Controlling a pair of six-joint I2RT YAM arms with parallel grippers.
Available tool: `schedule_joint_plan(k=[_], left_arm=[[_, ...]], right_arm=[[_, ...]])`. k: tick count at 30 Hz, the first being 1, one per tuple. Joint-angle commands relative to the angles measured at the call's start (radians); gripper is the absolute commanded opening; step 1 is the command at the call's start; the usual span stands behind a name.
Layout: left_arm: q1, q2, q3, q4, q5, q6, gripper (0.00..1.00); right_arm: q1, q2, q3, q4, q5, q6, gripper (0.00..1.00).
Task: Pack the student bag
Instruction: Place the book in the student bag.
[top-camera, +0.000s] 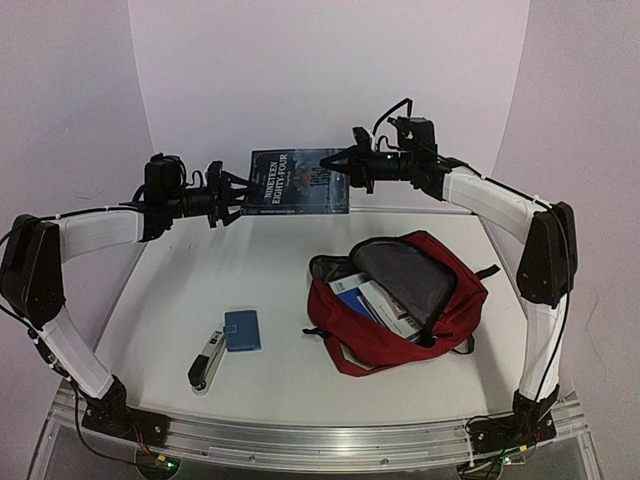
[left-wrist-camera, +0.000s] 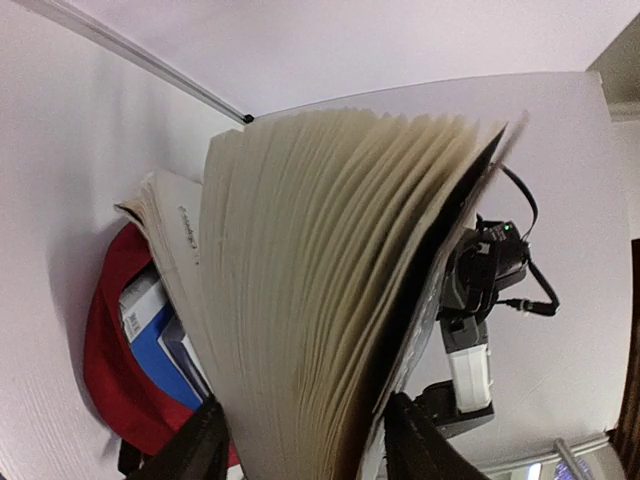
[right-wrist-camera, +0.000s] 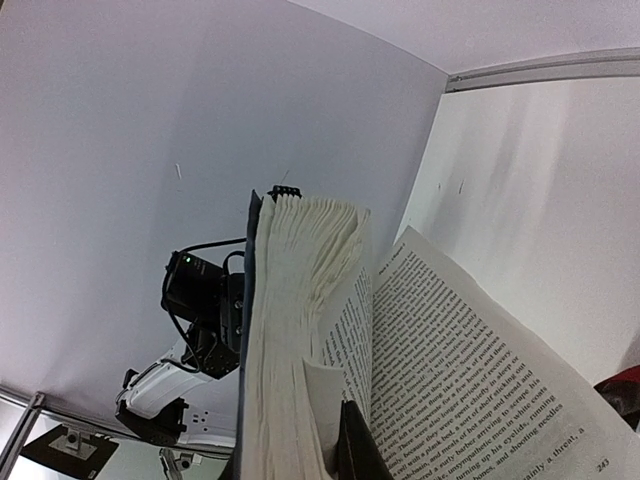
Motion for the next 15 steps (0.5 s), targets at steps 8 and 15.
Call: schedule_joint_plan(k=[8,15], left_arm=[[-0.008,-0.089,0.024,0.098,0.034,0.024,0.12],[-0.037,-0.039,0.079,0.081,0.101,0.005,0.35]], right_arm=[[0.003,-0.107,-0.012,0.118,-0.062,0.022,0.01],[-0.002,-0.116,-0.015,0.120,-0.059,0.010,0.00]])
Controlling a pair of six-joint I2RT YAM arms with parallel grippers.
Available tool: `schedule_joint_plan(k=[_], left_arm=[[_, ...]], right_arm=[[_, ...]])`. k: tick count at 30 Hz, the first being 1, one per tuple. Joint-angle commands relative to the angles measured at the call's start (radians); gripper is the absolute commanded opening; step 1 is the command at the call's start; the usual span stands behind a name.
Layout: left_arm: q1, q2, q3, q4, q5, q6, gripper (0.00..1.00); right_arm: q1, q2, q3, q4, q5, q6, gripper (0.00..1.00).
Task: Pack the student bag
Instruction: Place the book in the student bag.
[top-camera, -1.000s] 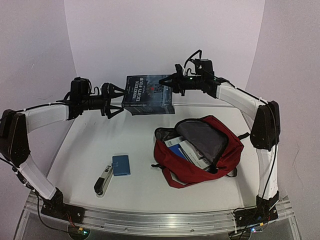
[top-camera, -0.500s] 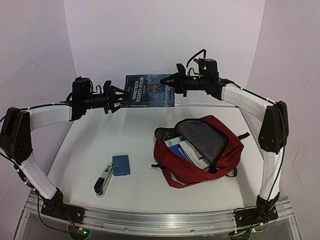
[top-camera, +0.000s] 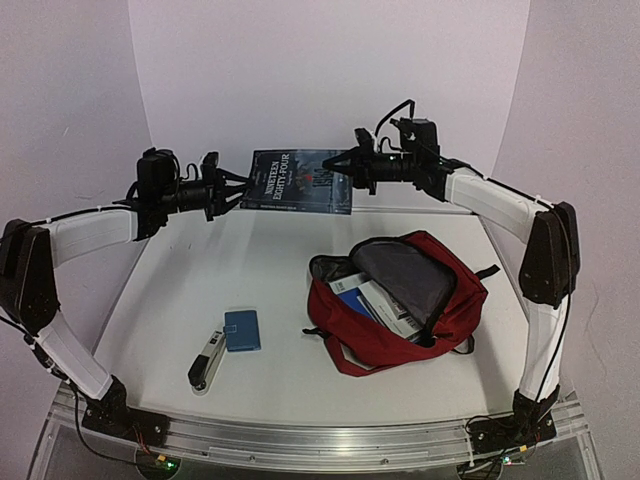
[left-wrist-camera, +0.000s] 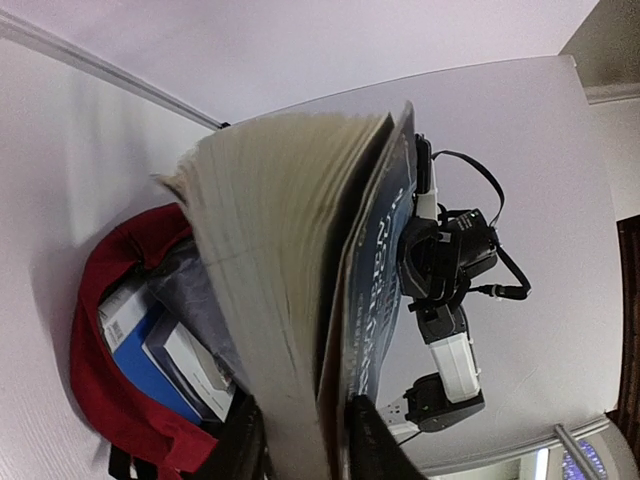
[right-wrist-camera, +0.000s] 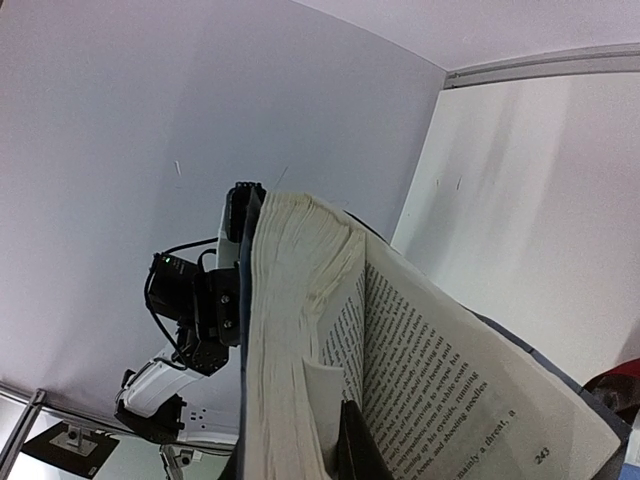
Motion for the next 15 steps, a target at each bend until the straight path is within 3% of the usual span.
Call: schedule_joint_plan(k=[1,6,10,11,12,15], left_arm=[[-0.042,0.021,0.083,0.058,0.103,0.001,0.39],[-0.067,0.053,0.077,0.179,0.142,-0.075,0.40],[-0.069,0.043,0.068,0.217,0.132,-0.084,0.20],[-0.069,0.037,0.064,0.220,0.127,-0.084,0.14],[-0.069,0.030,0.059,0.221,0.121,-0.083,0.10],[-0.070,0.011,0.058,0.201,0.094,-0.072,0.01]], right_arm=[[0.008,-0.100,0.021,0.110,-0.045,0.009,0.00],[0.008,-0.096,0.038,0.109,-0.057,-0.006,0.00],[0.007,-0.104,0.013,0.107,-0.067,-0.011,0.00],[0.004,-0.107,0.006,0.106,-0.068,-0.012,0.04],[-0.001,-0.109,0.001,0.106,-0.067,-0.014,0.15],[-0.033,-0.126,-0.003,0.088,-0.053,-0.025,0.67]])
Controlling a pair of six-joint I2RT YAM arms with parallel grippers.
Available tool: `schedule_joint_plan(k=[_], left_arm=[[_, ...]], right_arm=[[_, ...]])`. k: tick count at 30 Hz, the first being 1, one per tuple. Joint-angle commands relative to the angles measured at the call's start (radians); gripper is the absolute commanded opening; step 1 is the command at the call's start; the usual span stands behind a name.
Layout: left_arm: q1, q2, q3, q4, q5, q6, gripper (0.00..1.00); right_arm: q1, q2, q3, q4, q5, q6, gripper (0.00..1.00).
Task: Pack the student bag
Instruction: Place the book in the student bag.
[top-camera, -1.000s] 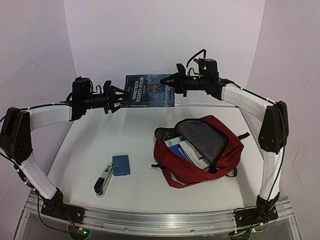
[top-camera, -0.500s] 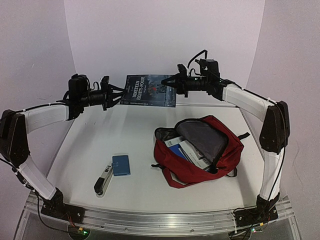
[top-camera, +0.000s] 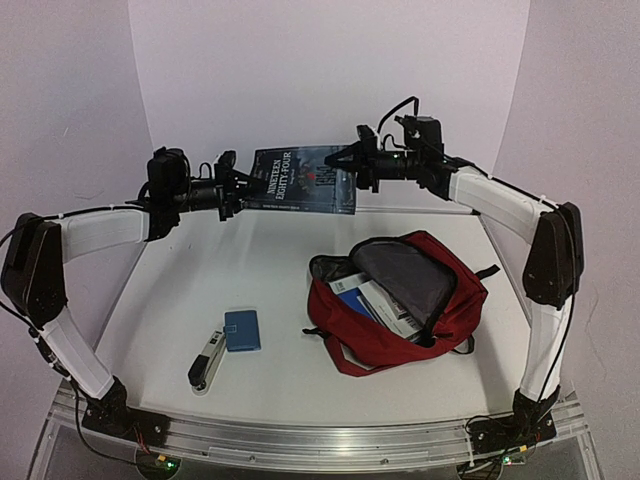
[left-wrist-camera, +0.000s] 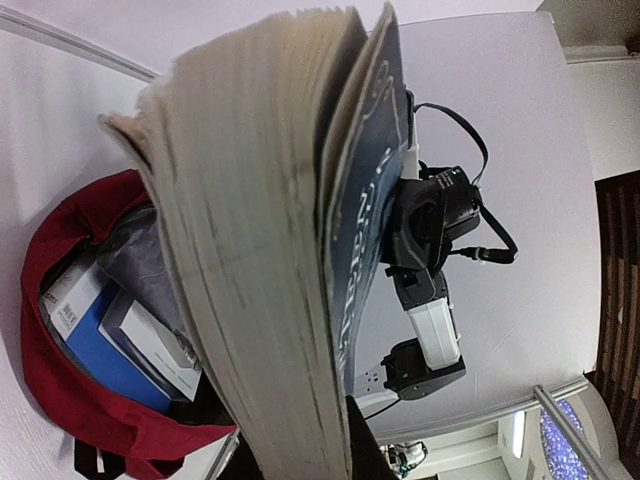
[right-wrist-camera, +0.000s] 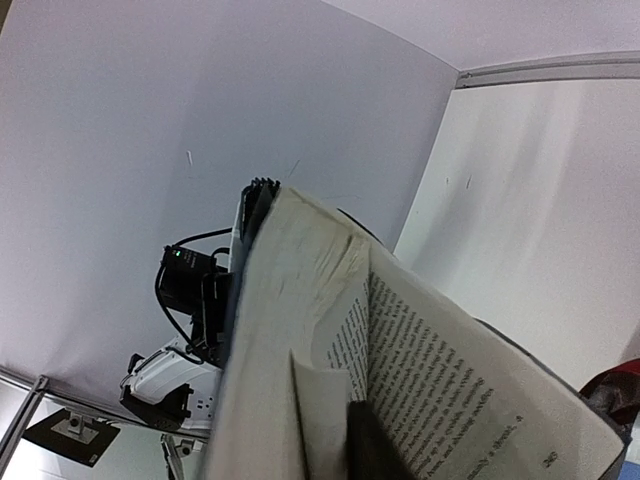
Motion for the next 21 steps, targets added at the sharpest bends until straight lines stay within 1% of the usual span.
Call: schedule_joint_plan(k=[1,2,3,4,7,11,15,21], left_arm=[[-0.017,-0.052,0.034,0.080,-0.006,0.007,0.00],[-0.017,-0.057,0.035,0.079,-0.017,0.010,0.00],[-0.017,-0.061,0.036,0.080,-0.028,0.012,0.00],[-0.017,-0.064,0.038,0.084,-0.038,0.014,0.00],[-0.017,-0.070,0.053,0.077,-0.067,0.024,0.00],[-0.017,-0.067,0.063,0.084,-0.081,0.035,0.00],[-0.024,-0.055,0.073,0.112,-0.086,0.031,0.00],[-0.051,-0.038,0.099,0.138,-0.077,0.031,0.00]], right_arm=[[-0.045,-0.111,0.009,0.066,-0.009,-0.017,0.80],[-0.063,-0.120,0.005,0.044,0.010,-0.033,0.90],[-0.080,-0.132,-0.003,0.020,0.024,-0.050,0.96],[-0.093,-0.147,-0.022,0.006,0.028,-0.059,0.98],[-0.106,-0.209,-0.119,-0.025,0.000,-0.066,0.98],[-0.093,-0.281,-0.266,-0.026,-0.048,-0.065,0.98],[-0.052,-0.312,-0.317,-0.026,-0.090,-0.072,0.98],[-0.044,-0.296,-0.374,-0.032,-0.079,-0.072,0.98]])
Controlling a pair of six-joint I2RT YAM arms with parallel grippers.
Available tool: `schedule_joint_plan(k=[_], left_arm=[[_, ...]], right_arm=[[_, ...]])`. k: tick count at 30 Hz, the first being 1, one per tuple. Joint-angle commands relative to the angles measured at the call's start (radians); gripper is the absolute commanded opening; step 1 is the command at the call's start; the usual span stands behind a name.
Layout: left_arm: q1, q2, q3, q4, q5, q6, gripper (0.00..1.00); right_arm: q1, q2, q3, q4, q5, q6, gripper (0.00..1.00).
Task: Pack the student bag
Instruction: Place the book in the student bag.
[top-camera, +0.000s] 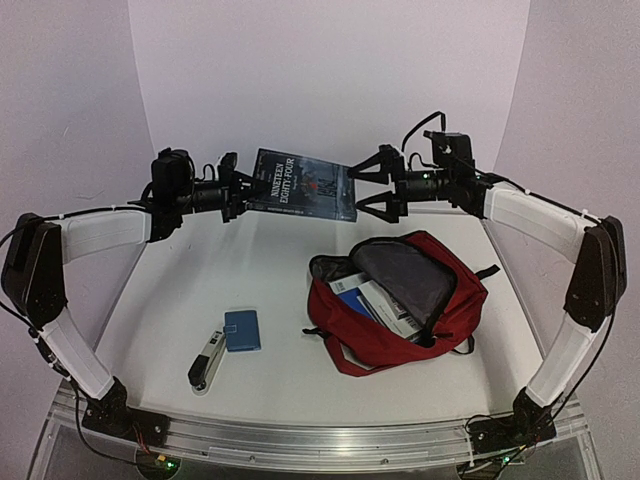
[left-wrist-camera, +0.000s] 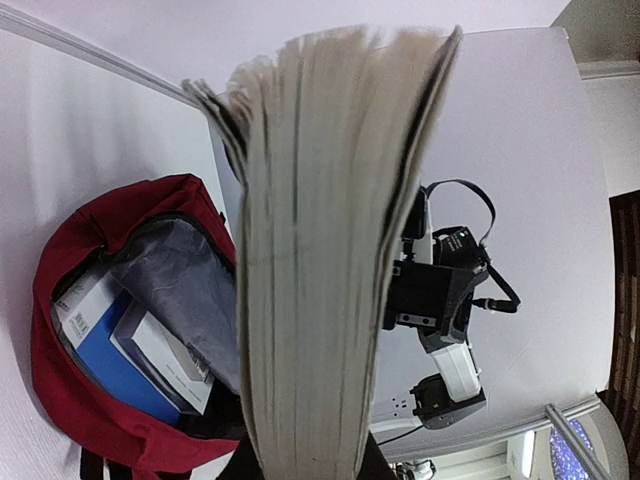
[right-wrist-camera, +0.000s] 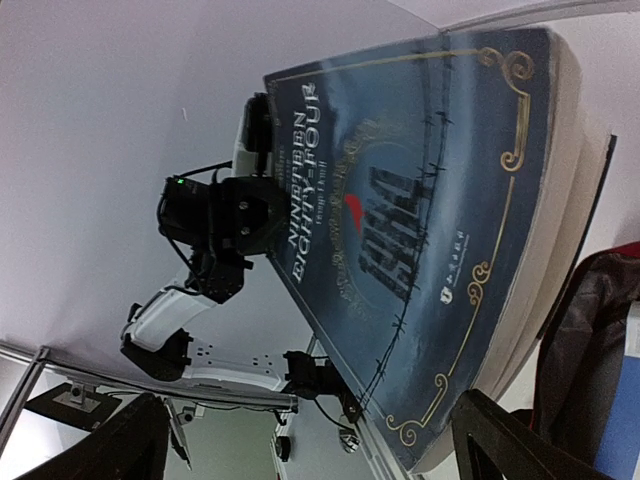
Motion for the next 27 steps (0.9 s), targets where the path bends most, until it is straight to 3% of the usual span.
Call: schedule_joint_plan(k=[1,15,17,19,23,25,27], left_arm=[[-0.031,-0.032,0.101,0.175,0.010,0.012,0.00],[-0.062,-0.043,0.090,0.249,0.020,-0.038,0.00],[-0.065,-0.044,0.097,0.257,0.022,-0.043,0.00],[-0.067,-0.048,0.106,0.250,0.024,-0.044,0.00],[-0.067,-0.064,0.117,0.211,0.024,-0.026,0.00],[-0.067,-0.071,0.113,0.194,0.022,-0.017,0.00],[-0.067,-0.075,0.107,0.194,0.022,-0.018,0.00]], right_arm=[[0.000,-0.010,-0.019,0.014,-0.016,-0.010,0.98],[0.005,0.061,0.077,0.010,0.012,-0.017,0.85],[0.004,0.066,0.075,-0.004,0.034,-0.031,0.88],[0.001,0.070,0.076,-0.059,0.070,-0.067,0.97],[-0.005,0.062,0.071,-0.104,0.096,-0.111,0.98],[-0.009,0.055,0.075,-0.110,0.092,-0.120,0.93],[-0.009,0.052,0.087,-0.107,0.074,-0.128,0.82]])
